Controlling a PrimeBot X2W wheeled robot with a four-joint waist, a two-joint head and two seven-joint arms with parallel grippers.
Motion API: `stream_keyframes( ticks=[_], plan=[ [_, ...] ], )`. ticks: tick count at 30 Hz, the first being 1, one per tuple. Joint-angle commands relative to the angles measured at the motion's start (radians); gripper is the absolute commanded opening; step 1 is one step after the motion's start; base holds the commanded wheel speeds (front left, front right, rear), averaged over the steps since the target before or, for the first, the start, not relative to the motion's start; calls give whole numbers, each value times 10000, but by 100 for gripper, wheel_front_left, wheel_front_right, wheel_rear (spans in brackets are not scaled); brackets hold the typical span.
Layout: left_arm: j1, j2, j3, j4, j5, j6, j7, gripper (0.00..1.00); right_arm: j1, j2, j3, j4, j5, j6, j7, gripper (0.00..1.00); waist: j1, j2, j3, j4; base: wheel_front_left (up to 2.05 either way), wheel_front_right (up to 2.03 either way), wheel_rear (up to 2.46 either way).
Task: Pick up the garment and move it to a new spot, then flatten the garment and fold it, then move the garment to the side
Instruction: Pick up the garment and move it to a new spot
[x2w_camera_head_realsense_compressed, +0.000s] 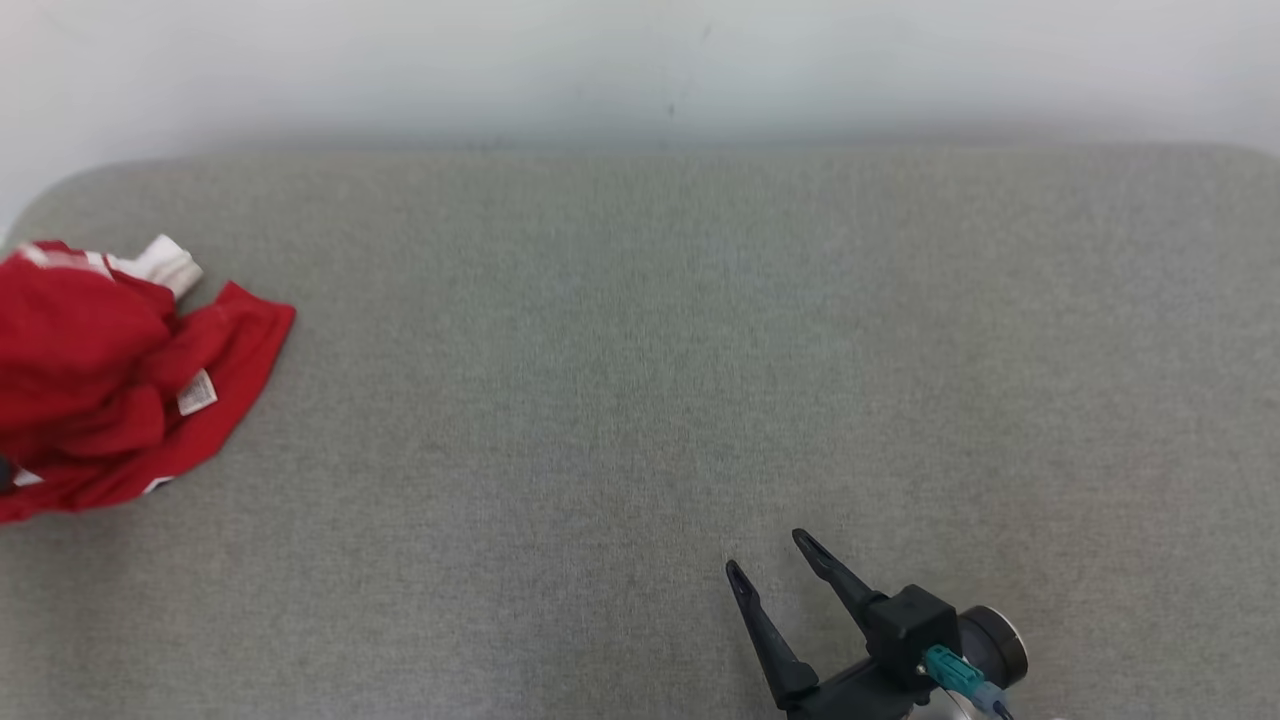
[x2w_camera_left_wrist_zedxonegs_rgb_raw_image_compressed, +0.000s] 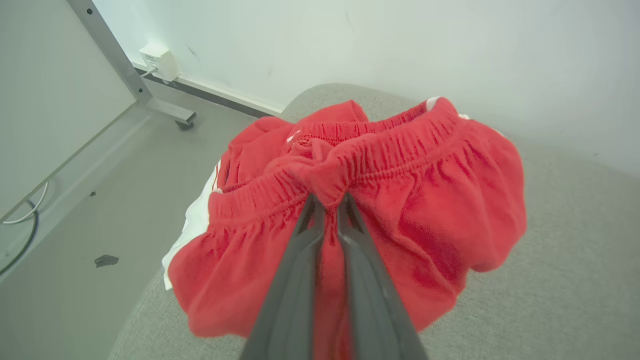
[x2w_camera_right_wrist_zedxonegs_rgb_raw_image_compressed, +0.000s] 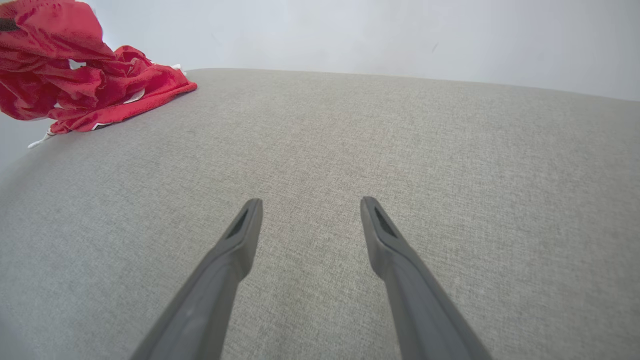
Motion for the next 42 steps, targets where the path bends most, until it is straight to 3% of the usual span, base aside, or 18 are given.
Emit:
stream_keyframes(
  ticks=[1,5,10,18,23,31,39,40,41,42],
  plan=[
    [-252,132,-47,-265,71,-87,107,0,65,-1,-11,73,102,-23,-111,100,1,0,-576,95,0,0,0],
    [-753,567,-179,-1744,19,-287,802,0,-30,0,-2,510,624,-21,-536,100,1,0,-1271,27,0,0,0],
    [-1077,420,-430,-3426,-275,-518,1507,0,48,0,-84,933,1081,-21,-881,100,1,0,-1842,-303,0,0,0],
    [-887,-1115,-956,-6052,-1078,-392,1909,0,55,-3,-506,1307,1000,-21,-1078,100,1,0,-1981,-1392,0,0,0],
    [-184,-2109,-1356,-6813,-1369,-276,1640,0,-55,5,-728,1269,826,-21,-1080,100,1,0,-1791,-2349,0,0,0],
    [1414,-3361,-2058,-6255,-1675,-329,1007,0,-105,1,-869,1172,782,-21,-1071,100,1,0,-1431,-3817,0,0,0],
    [1885,-3522,-3226,-3645,-621,-511,424,0,-194,0,-730,1044,895,-21,-1084,100,1,0,-1109,-4600,0,0,0],
    [1854,-3501,-3427,-3374,-384,-534,253,2,-185,0,-750,1041,887,-21,-1100,100,1,0,-1093,-4611,0,0,0],
    [1845,-3519,-3545,-3097,-296,-593,21,45,-170,1,-772,1035,870,-21,-1114,100,1,0,-1082,-4609,0,0,0],
    [1845,-3519,-3545,-3097,-296,-593,21,45,-170,1,-772,1035,870,-21,-1114,100,1,0,-1082,-4609,0,0,0]
  ],
)
